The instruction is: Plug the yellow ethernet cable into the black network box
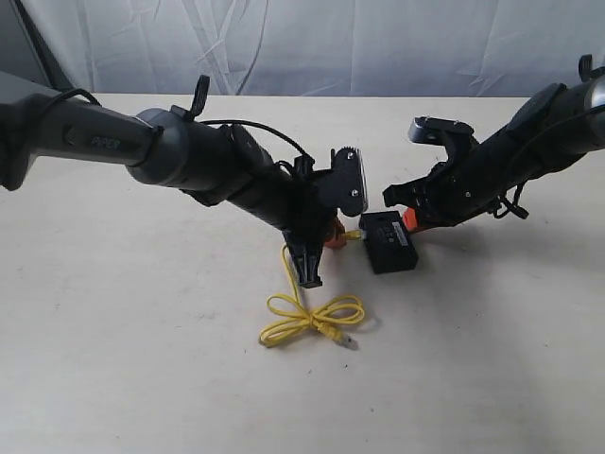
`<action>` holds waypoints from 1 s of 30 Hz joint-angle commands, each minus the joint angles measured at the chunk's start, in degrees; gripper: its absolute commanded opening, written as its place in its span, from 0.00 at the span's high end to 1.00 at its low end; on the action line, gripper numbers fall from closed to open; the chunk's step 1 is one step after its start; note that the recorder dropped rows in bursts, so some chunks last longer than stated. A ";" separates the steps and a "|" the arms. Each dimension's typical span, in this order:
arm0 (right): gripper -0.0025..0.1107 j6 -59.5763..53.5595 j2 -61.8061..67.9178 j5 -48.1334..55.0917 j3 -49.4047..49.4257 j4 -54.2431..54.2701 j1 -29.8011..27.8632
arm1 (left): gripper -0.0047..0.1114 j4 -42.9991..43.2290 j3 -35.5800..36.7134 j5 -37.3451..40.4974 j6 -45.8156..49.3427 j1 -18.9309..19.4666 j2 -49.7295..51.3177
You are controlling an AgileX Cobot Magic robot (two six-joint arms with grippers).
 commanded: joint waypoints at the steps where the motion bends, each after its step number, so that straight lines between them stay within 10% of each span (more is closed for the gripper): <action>1: 0.98 1.51 0.06 9.47 0.10 6.51 2.29 | 0.96 -5.57 -0.77 -2.46 -0.27 -1.17 -0.26; 30: 0.98 1.80 -3.25 7.16 0.10 4.28 2.29 | 0.96 -4.23 -0.77 -1.89 -0.44 -0.52 -2.67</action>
